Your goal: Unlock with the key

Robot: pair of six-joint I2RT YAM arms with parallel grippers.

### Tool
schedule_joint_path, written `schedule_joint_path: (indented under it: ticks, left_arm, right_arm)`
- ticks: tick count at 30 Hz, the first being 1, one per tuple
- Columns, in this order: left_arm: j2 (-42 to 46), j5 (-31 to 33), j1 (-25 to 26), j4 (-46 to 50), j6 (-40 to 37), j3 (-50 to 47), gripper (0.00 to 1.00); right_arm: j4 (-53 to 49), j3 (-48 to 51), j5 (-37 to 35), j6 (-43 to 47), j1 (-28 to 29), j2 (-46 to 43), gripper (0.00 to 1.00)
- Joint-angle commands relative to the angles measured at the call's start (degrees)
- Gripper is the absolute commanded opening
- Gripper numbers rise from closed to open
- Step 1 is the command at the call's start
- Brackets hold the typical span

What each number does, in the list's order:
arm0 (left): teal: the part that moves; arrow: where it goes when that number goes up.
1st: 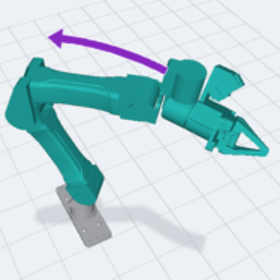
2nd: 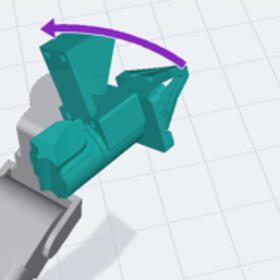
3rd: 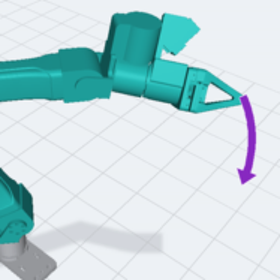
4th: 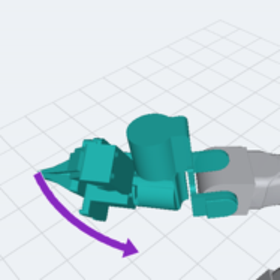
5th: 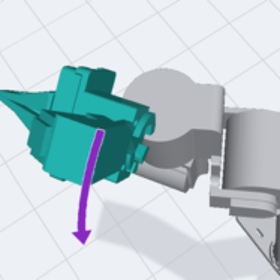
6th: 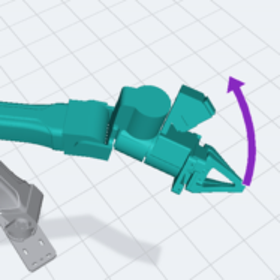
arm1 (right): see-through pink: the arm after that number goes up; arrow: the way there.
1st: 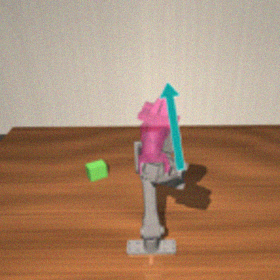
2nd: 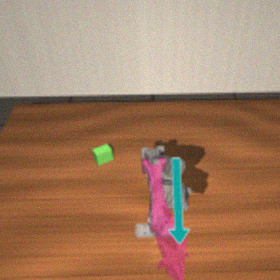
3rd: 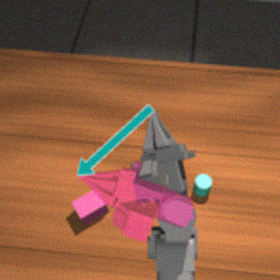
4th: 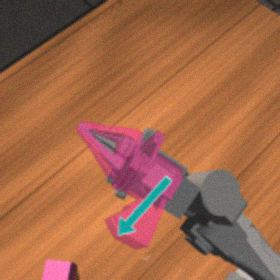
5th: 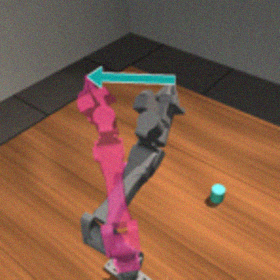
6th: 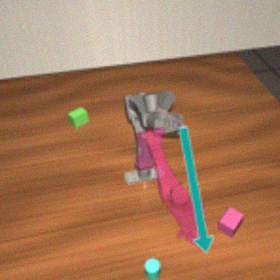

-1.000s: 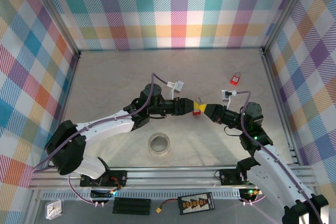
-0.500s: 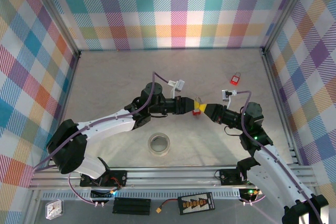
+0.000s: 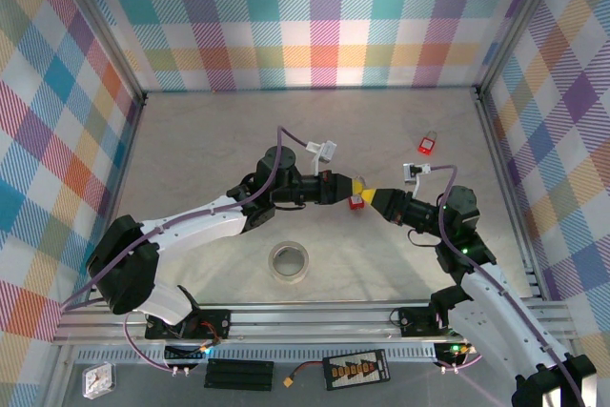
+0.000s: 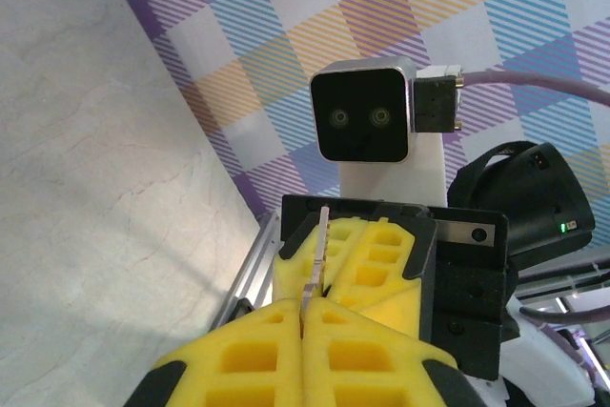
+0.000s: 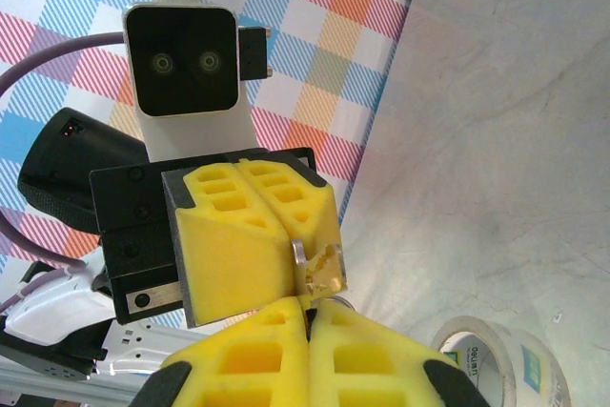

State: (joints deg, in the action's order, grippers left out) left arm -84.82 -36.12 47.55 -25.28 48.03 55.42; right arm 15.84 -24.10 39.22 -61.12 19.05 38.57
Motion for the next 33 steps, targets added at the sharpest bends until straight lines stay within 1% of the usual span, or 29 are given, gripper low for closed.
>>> schedule_joint_path:
  ticks: [1,5,6,7,8,9,10,13,18,23,27,30,33]
  left_arm:
    - [-0.6,-2.5,1.3,-0.5,-0.7,0.8,0.0]
    - [-0.4,-3.1,1.4,-1.0,-1.1,0.4,0.0]
    - [-0.3,-3.4,1.4,-1.0,-1.5,0.3,0.0]
    - [0.0,-3.6,1.4,-1.0,-1.9,0.2,0.0]
    - [0.3,-3.9,1.3,-0.5,-2.7,0.3,0.0]
    - [0.5,-4.0,1.4,0.5,-3.7,0.4,0.0]
    - [1.1,-4.0,1.3,2.1,-4.9,0.4,0.0]
    - [2.0,-4.2,1.3,5.0,-7.2,0.3,0.0]
    - [2.9,-3.9,1.2,7.1,-8.8,0.3,0.0]
    - [3.1,-4.0,1.2,6.9,-8.8,0.0,0.0]
    - [3.2,-3.9,1.2,5.9,-8.4,-0.3,0.0]
    - [3.2,-3.8,1.3,5.5,-8.2,-0.3,0.0]
    - [3.3,-3.6,1.3,4.7,-7.8,-0.5,0.0]
  right_arm:
    - [2.7,-0.8,0.8,0.0,0.4,-0.2,0.0]
    - [2.2,-1.0,0.6,0.1,0.4,-0.3,0.0]
    - [2.1,-1.1,0.6,0.2,0.3,-0.3,0.02]
    - [1.7,-1.1,0.7,0.3,0.3,-0.4,0.06]
    - [0.9,-1.3,0.4,0.4,0.3,-0.6,0.15]
    - [-0.2,-1.6,0.1,0.8,0.4,-0.9,0.25]
    - [-1.9,-2.1,-0.3,1.5,0.4,-1.2,0.32]
    - [-4.4,-3.3,-0.9,2.7,0.2,-2.0,0.42]
    - [-4.6,-4.1,-1.6,2.0,-0.2,-1.5,0.49]
    - [-2.7,-4.3,-2.7,0.3,-0.6,-1.8,0.51]
    - [-2.4,-4.0,-2.4,-0.3,-0.6,-0.6,0.49]
    - [-0.6,-2.3,-3.0,-1.7,-0.6,-1.0,0.43]
    - [-0.4,-1.7,-3.3,-2.2,-0.6,-1.0,0.31]
